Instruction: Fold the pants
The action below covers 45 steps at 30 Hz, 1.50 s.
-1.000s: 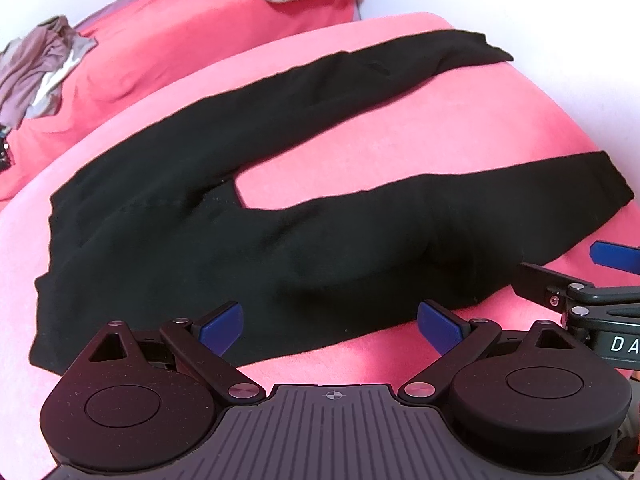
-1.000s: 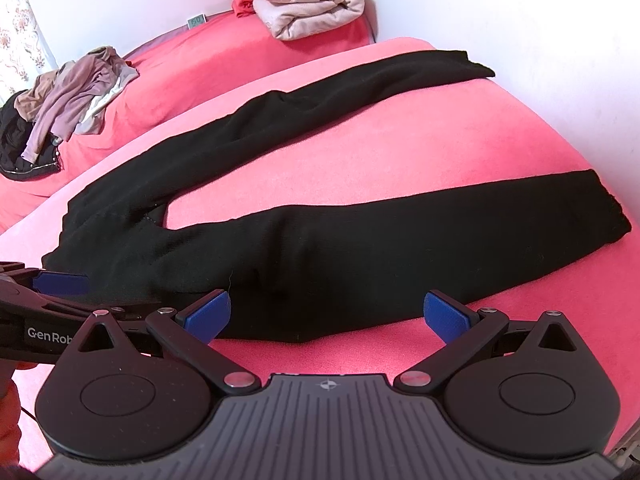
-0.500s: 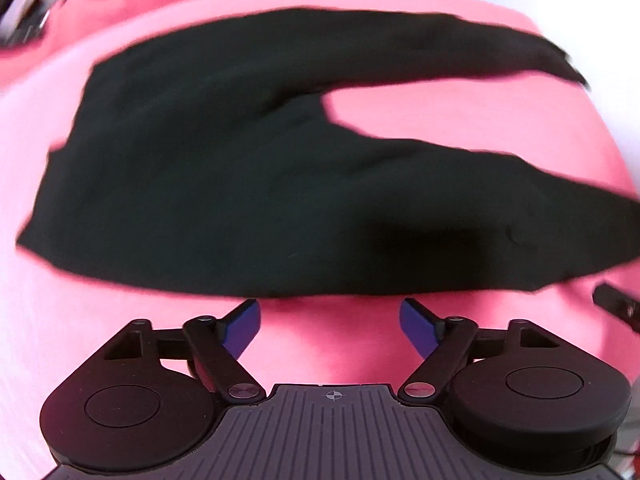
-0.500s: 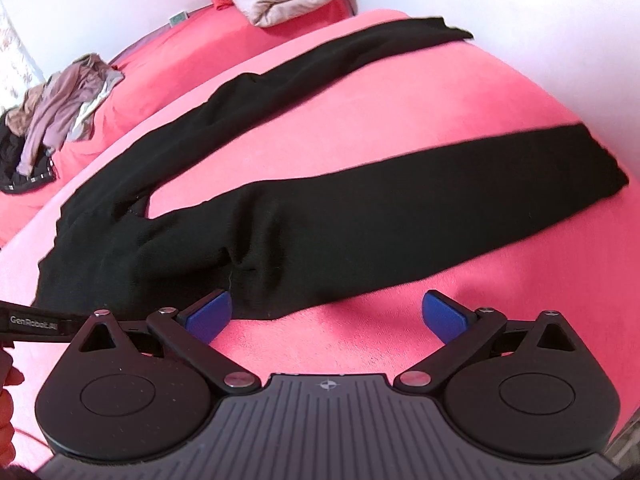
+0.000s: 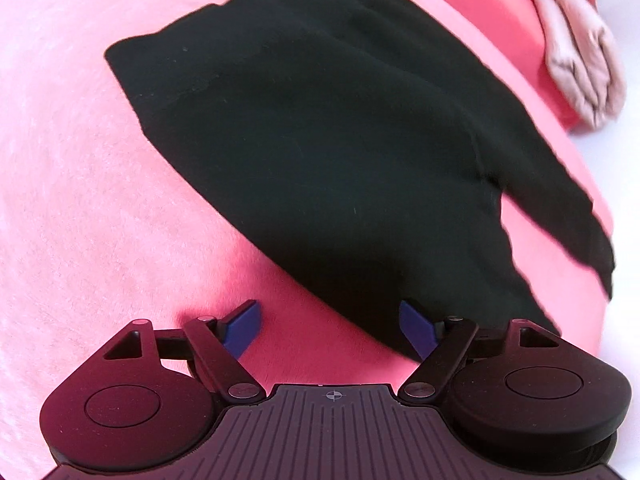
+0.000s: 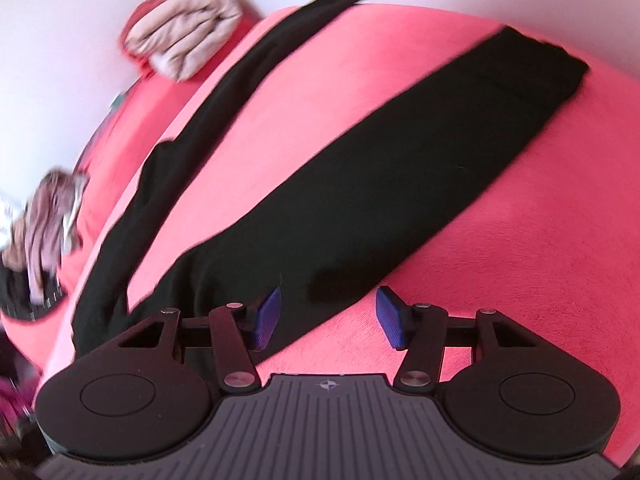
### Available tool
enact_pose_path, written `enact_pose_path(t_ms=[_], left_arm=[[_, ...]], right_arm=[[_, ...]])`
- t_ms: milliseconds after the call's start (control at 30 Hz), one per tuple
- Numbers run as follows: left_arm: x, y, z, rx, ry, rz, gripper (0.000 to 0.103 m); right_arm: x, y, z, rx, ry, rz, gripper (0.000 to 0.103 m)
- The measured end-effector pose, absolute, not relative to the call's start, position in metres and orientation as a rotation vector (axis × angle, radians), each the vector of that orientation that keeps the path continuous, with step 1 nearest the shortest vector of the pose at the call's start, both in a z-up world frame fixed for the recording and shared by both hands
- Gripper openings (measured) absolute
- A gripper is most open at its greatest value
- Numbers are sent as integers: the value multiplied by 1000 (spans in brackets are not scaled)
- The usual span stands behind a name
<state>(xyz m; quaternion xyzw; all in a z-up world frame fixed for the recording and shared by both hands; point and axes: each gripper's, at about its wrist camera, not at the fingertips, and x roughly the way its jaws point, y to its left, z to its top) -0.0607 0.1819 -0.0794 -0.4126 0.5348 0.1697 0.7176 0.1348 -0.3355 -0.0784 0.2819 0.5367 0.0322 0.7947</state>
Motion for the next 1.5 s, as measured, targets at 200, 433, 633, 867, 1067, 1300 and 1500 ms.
enact_pose_path(t_ms=[200,433,633,867,1067,1300,1500], left_arm=[[-64,205,-82,-996,1105,422,103],[-71,226,-79,-1091,1026,475,103],[-73,233,-76,-1085,1015,471,103],[-61,245,-81,-1092,1018,485,74],[-83,247,-56,-997,1005,514,63],[-112,248,-23,-830,960,607,52],[-119,258,-37,-879,978,507,98]], right_arm=[[144,-336,-85,647,1133,62,59],[148,-351,-89,677,1132,4,19],[146,-359,-96,775,1119,-16,22],[153,-351,-91,699,1129,-26,11],[141,-357,-73,673,1105,-20,8],[126,-369,-60,648,1102,-8,8],[129,-368,-72,681,1125,-7,28]])
